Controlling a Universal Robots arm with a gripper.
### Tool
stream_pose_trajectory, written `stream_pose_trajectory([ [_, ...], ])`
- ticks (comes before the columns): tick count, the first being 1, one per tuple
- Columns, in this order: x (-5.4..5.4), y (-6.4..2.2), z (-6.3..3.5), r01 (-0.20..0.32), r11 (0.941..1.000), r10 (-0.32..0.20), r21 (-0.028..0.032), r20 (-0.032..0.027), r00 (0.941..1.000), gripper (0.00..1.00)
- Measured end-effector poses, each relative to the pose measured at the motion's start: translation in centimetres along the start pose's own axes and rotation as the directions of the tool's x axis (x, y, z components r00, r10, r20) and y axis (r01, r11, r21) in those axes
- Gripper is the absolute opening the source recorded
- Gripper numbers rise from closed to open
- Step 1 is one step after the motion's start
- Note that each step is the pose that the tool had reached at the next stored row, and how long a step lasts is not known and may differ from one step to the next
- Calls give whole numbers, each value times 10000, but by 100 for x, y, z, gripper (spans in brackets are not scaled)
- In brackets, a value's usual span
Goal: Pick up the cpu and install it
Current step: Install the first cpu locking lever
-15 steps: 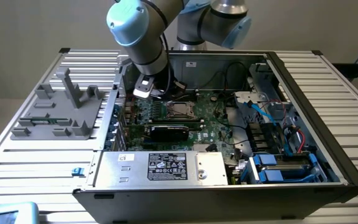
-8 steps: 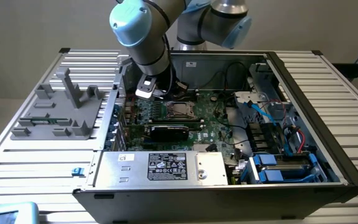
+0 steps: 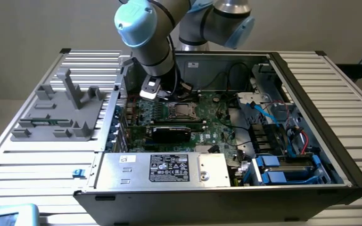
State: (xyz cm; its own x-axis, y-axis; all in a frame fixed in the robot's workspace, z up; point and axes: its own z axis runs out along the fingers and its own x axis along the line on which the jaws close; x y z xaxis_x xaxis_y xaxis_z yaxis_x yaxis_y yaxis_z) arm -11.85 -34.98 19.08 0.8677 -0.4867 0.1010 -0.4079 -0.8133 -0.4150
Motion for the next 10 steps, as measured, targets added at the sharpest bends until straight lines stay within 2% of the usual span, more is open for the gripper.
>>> stream_pose_trajectory([
  [10, 16, 13, 4, -4, 10000, 4, 10, 4, 10000, 11],
])
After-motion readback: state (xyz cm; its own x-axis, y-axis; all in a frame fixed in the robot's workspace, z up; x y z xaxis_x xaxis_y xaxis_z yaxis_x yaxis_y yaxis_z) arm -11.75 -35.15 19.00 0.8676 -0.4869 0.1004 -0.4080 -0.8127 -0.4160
